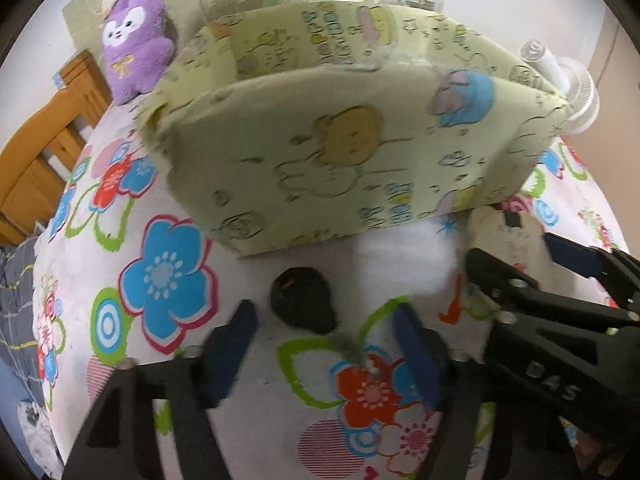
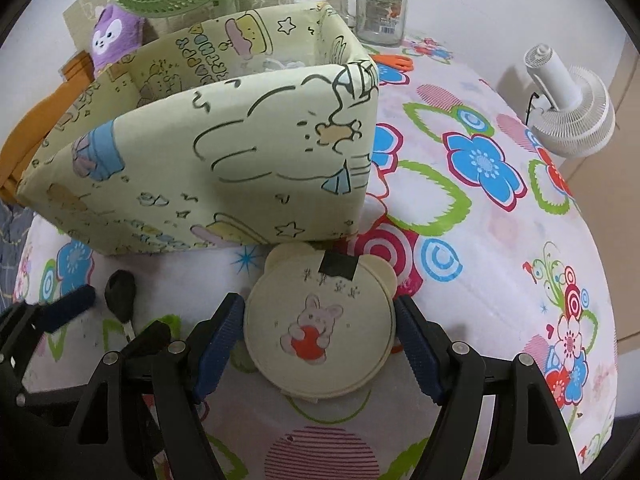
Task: Organize rigid objects
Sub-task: 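Close the left tool on the black key while the right tool lifts the bear case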
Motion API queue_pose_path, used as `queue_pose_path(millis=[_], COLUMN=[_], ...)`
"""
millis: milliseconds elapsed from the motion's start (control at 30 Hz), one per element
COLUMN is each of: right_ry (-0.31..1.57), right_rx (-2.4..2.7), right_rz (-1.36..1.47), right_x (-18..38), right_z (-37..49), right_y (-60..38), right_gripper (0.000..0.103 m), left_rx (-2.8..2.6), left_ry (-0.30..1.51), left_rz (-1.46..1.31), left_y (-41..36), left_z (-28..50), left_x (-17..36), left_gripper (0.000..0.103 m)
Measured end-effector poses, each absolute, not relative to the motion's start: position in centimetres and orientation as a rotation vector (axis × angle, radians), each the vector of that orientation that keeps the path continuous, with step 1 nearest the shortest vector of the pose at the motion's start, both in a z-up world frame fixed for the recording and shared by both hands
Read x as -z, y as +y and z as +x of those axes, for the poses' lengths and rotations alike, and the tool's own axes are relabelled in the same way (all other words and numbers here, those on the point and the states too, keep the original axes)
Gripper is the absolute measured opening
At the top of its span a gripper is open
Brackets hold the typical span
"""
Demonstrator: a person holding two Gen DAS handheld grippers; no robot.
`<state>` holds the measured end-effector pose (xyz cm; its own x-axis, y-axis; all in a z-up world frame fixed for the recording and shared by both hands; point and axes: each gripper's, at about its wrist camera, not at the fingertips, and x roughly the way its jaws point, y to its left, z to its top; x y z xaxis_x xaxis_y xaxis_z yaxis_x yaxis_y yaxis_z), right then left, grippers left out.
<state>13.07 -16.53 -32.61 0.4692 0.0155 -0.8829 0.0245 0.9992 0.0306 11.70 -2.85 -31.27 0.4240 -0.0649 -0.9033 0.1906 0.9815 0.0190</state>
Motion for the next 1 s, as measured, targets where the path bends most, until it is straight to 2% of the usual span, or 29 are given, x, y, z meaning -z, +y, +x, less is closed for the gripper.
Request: queue_pose_path(millis=[100, 233, 367, 1000], right_ry=[1.086, 1.090, 1.094, 1.105], right_rx=[0.015, 0.023, 0.027, 0.014], right_rz=[0.041, 0.046, 0.056, 0.030], right_x=[32.65, 32.67, 32.61, 32.38], right_z=[13.29, 13.33, 13.31, 12.89], right_y=[-16.46, -16.48, -16.49, -16.43], right_gripper=[0.079, 0.079, 0.079, 0.077], left_rx=[0.163, 0.184, 0.184, 0.170], left_ry=[1.128, 1.130, 1.133, 1.163], left_rz=[0.117, 0.110, 0.106, 0.119], left_y=[-3.00, -3.26, -3.32, -2.95], left_z=[11.84, 11.93, 11.96, 11.80], left_x=[31.30, 31.11, 31.04, 30.91], left_gripper=[0.061, 0.042, 0.034, 0.031])
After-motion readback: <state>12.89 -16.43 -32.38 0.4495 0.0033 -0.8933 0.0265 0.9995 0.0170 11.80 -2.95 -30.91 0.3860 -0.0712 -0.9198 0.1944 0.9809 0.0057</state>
